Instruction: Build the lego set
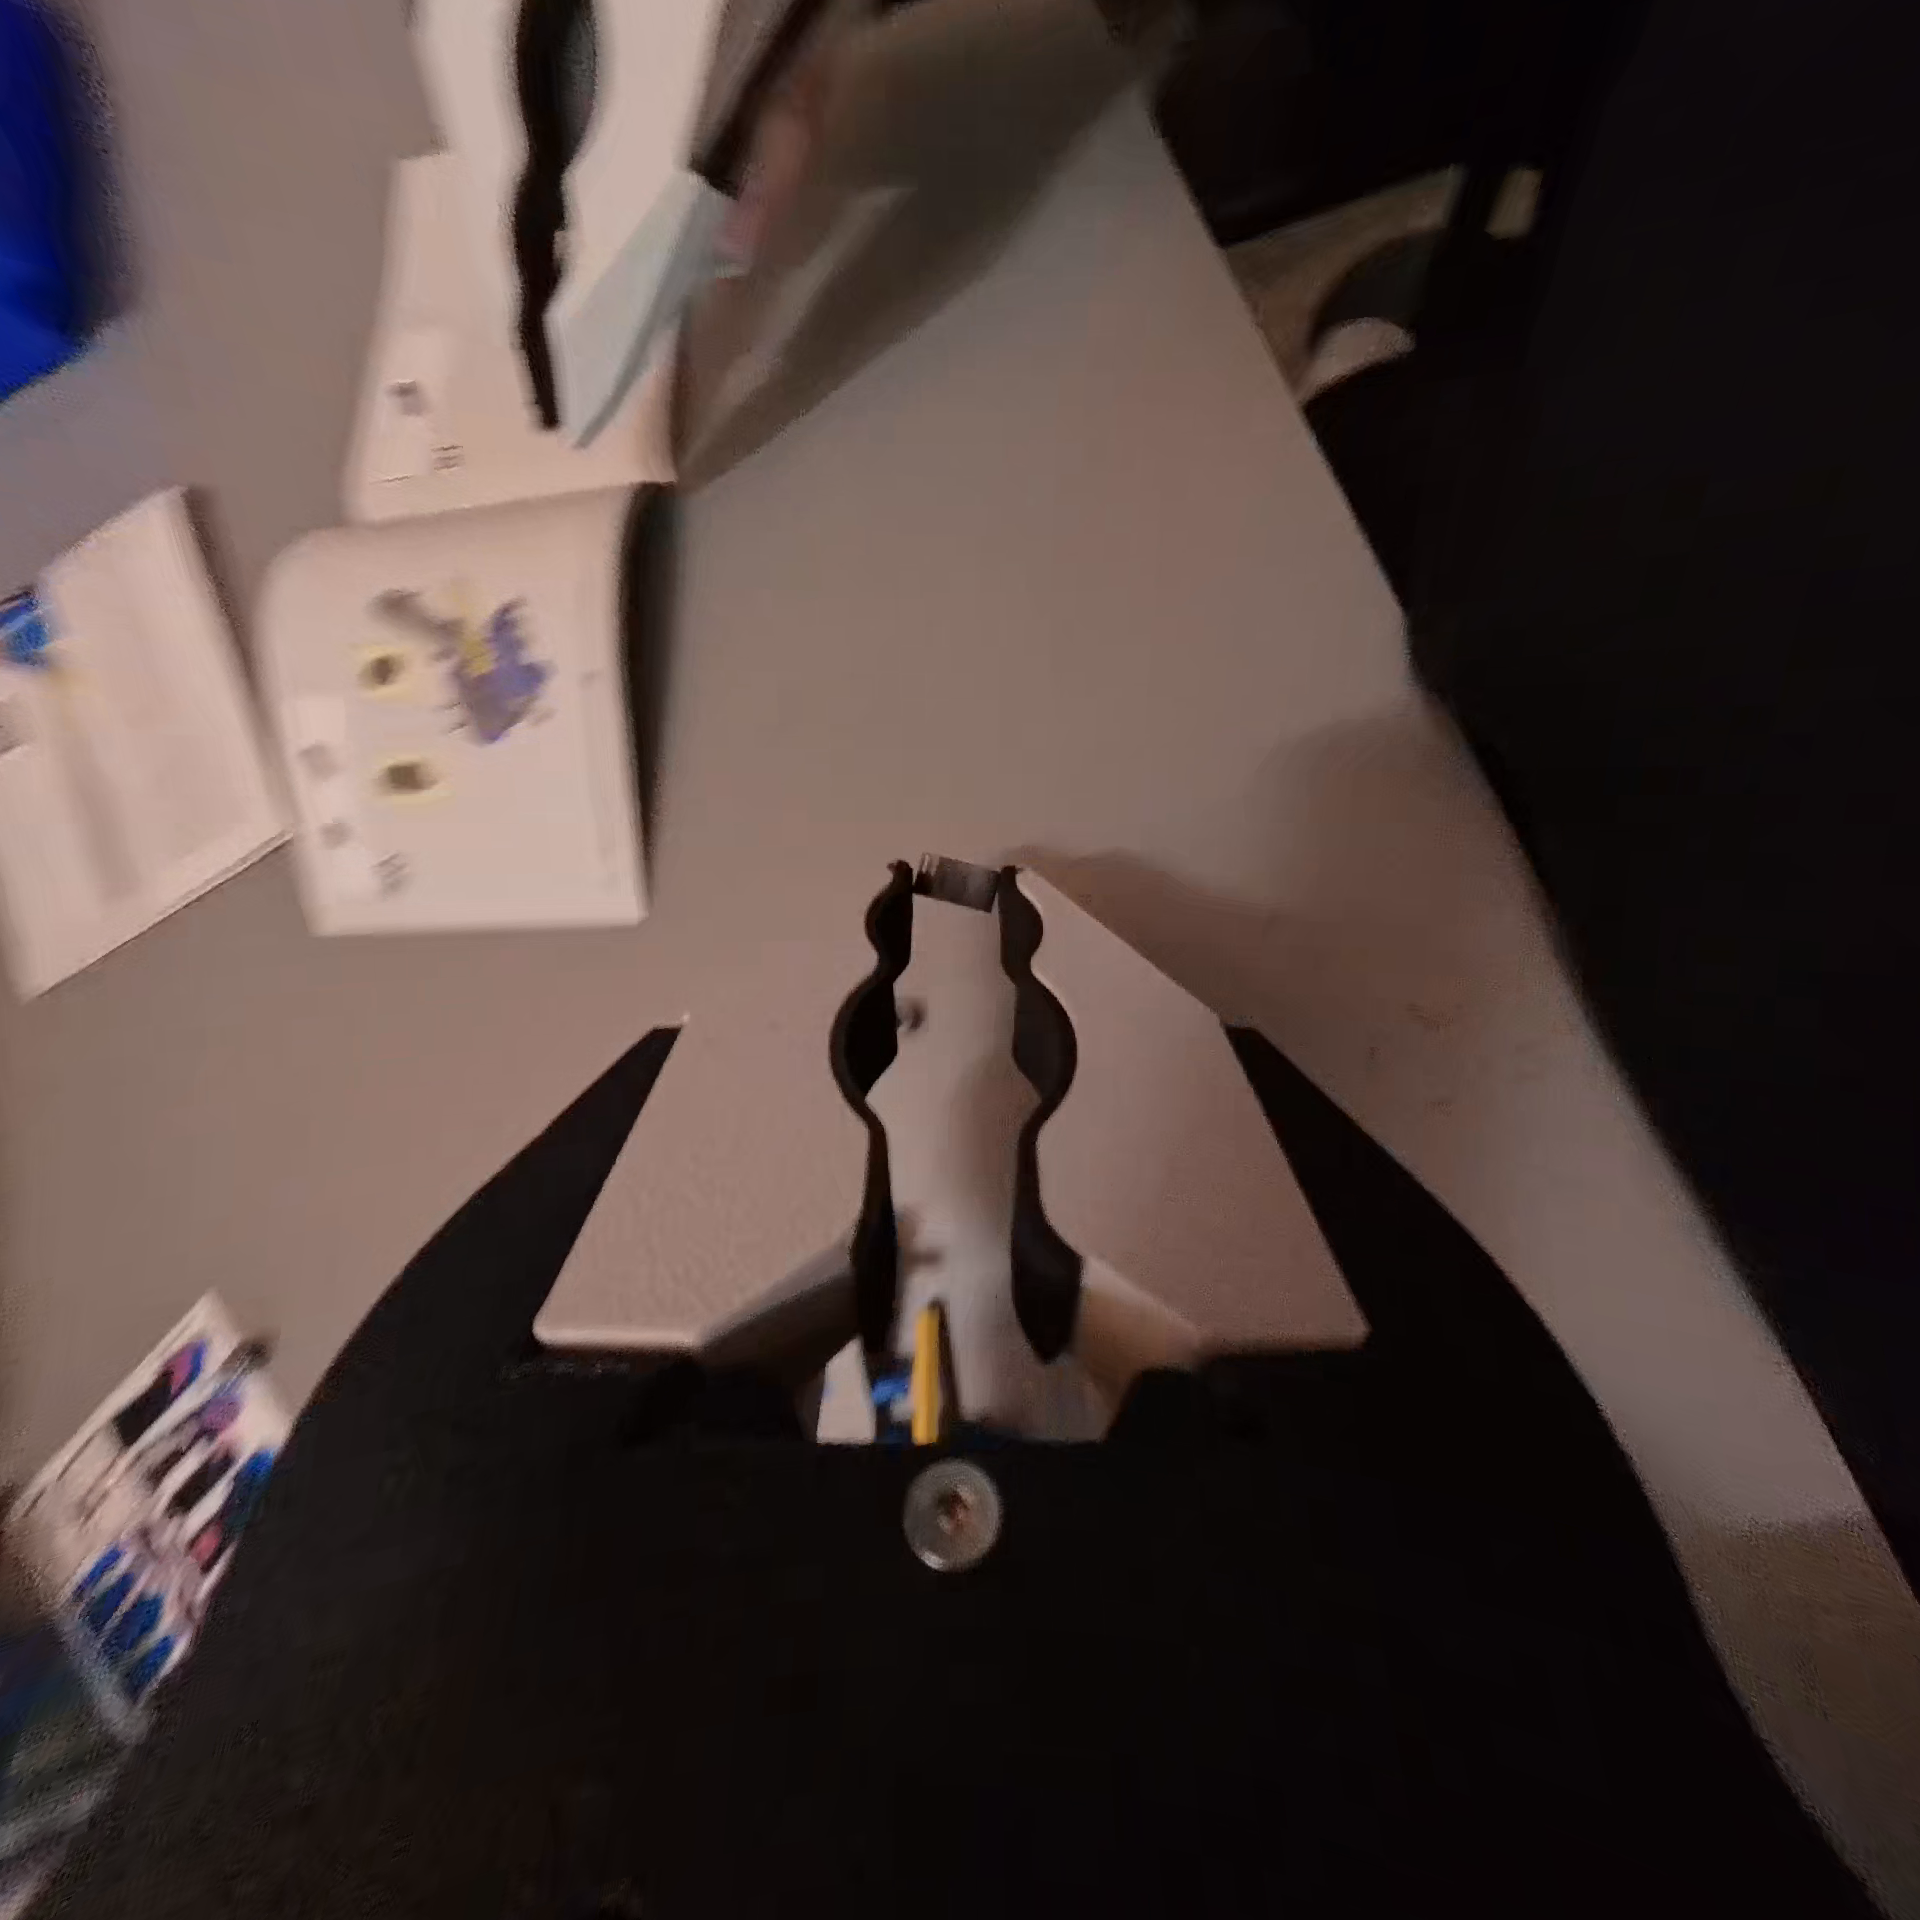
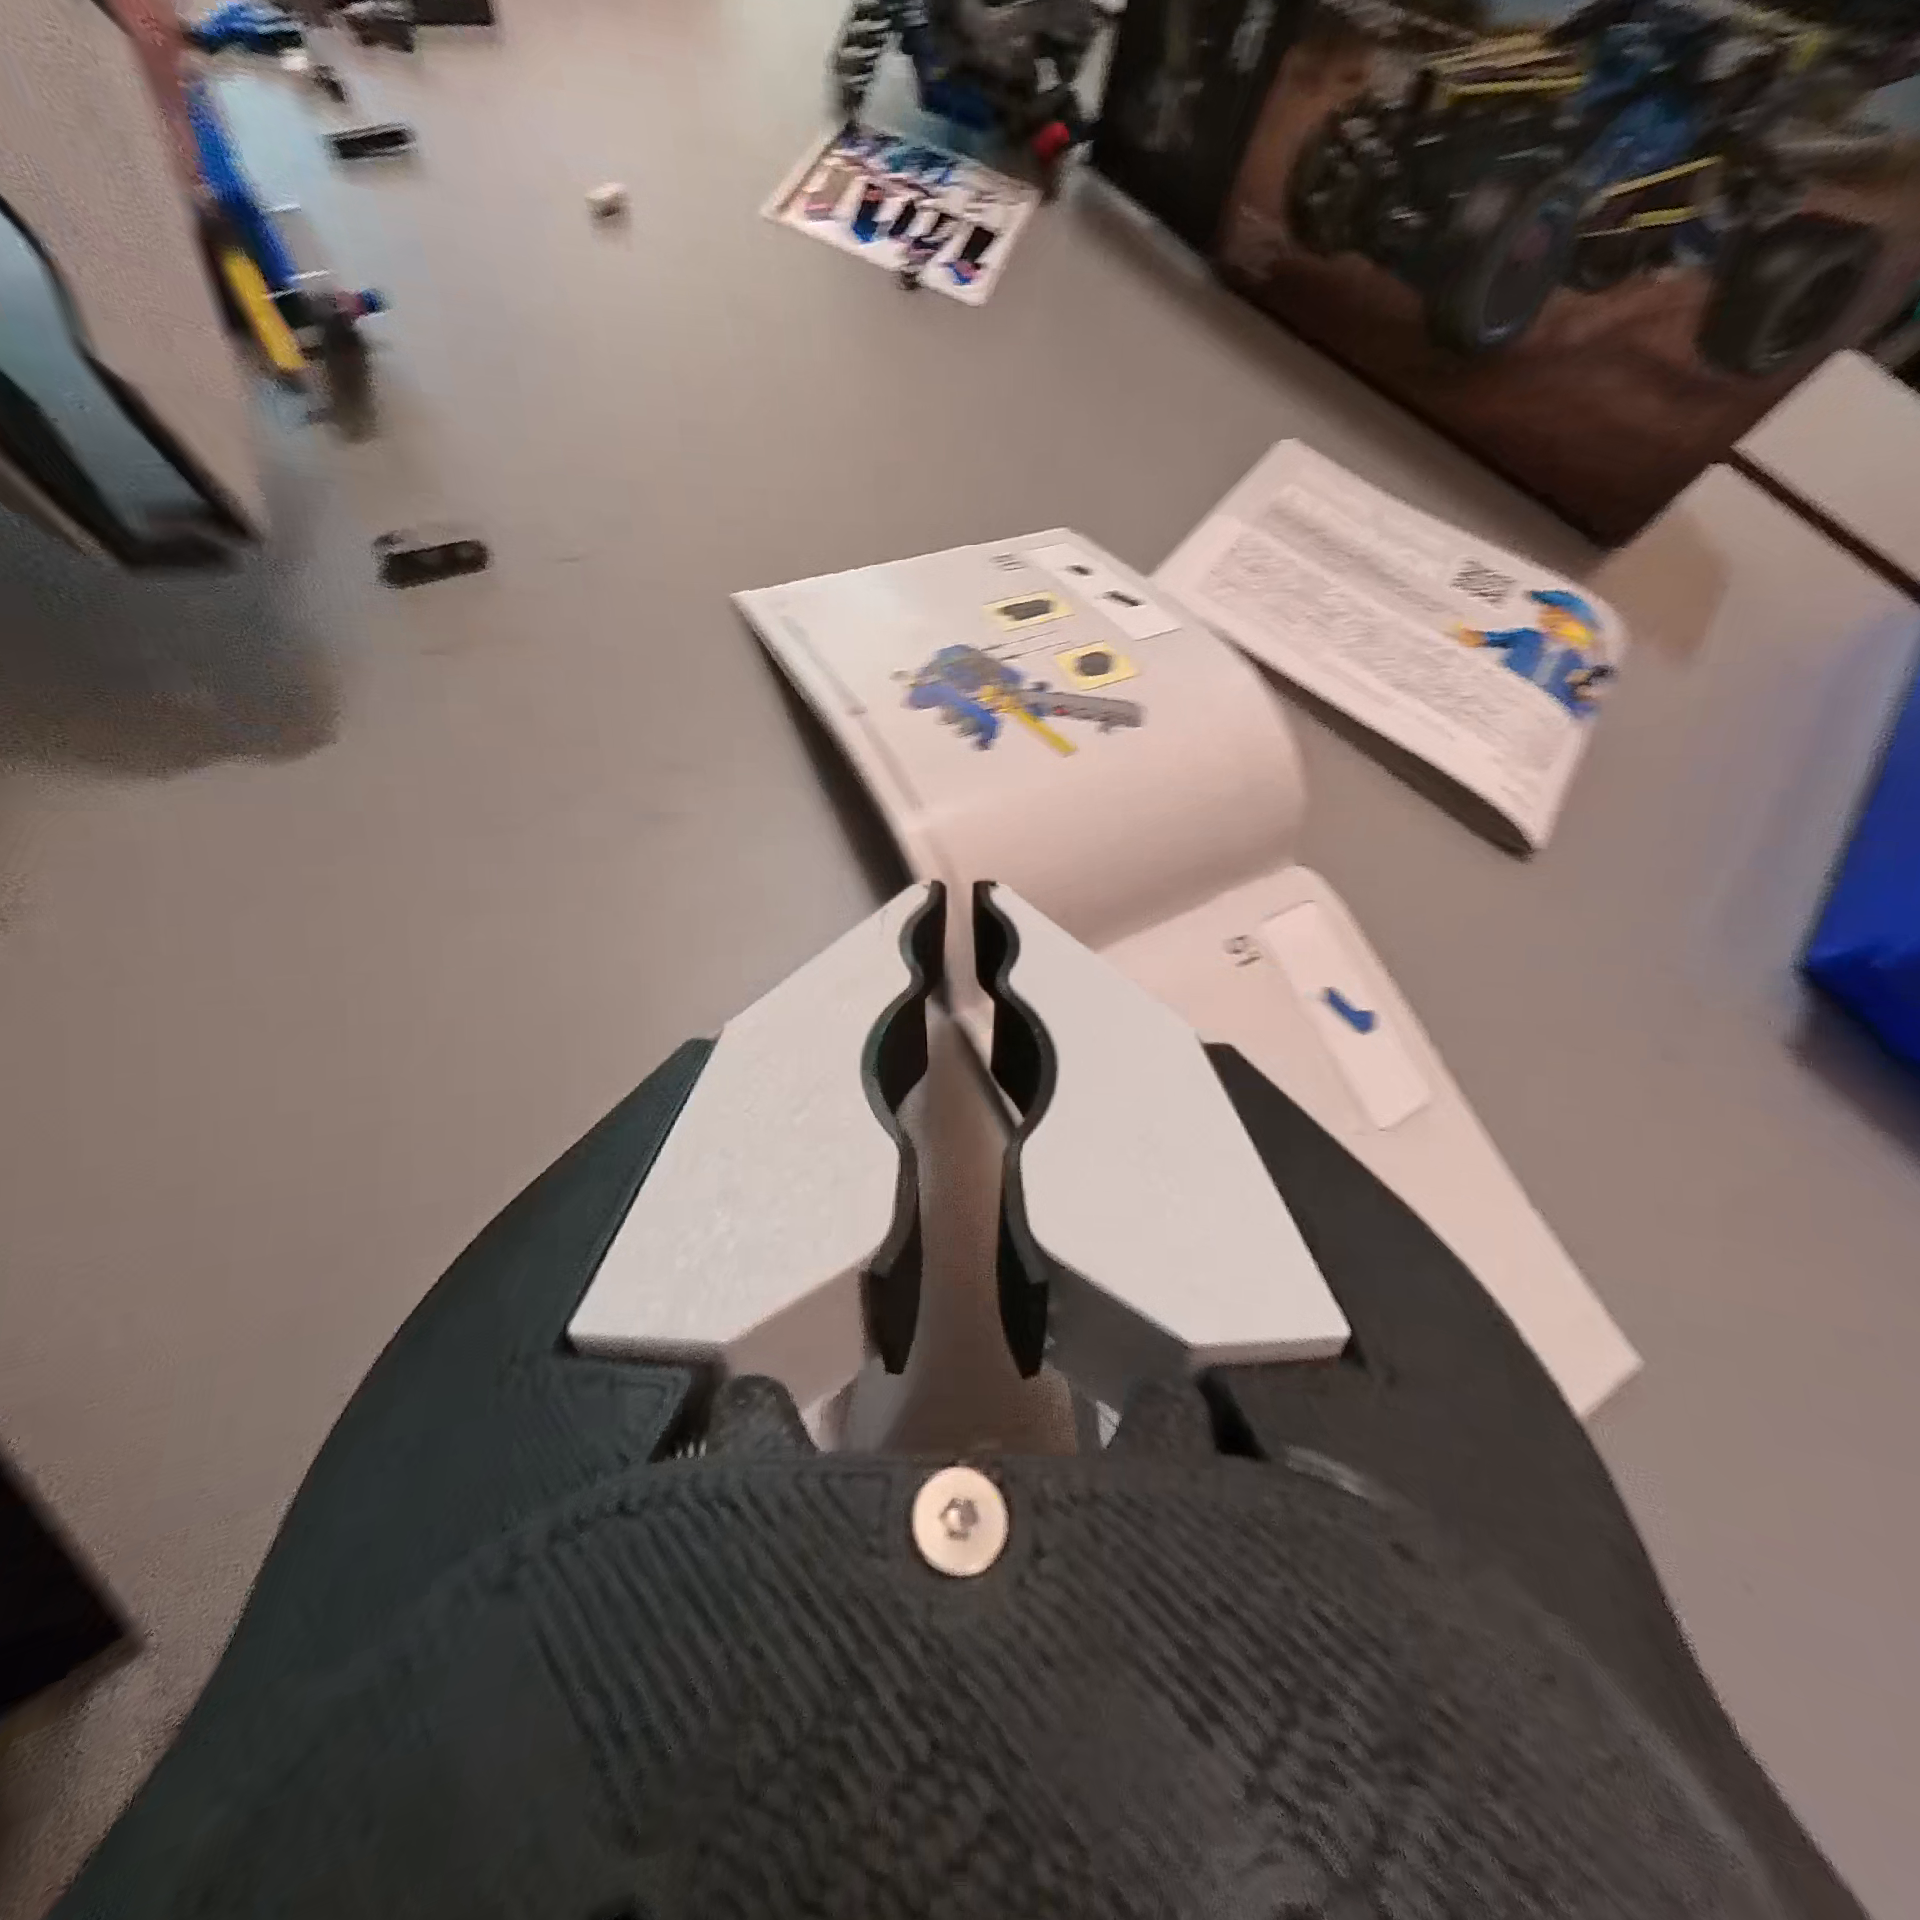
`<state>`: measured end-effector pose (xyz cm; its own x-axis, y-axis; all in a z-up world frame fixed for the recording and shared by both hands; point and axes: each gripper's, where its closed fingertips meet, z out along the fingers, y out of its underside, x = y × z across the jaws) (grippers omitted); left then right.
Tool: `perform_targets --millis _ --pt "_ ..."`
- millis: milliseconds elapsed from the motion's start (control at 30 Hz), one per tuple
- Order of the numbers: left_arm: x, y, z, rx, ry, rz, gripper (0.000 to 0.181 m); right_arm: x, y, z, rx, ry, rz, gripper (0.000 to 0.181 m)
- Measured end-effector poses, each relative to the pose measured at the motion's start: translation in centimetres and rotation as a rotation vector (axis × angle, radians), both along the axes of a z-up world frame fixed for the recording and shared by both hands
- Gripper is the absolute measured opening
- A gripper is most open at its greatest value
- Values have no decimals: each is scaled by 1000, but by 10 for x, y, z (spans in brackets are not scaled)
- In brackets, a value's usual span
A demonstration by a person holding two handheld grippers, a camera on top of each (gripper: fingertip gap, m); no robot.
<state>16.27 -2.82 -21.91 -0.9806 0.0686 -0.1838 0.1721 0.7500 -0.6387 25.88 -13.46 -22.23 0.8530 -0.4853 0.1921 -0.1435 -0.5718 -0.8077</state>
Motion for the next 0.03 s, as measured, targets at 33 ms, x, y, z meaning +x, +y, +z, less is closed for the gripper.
perform_targets --millis 33 --pt "-5 -6 -10 34 1 -28 13 -9 2 -4 -4 19 34 3"
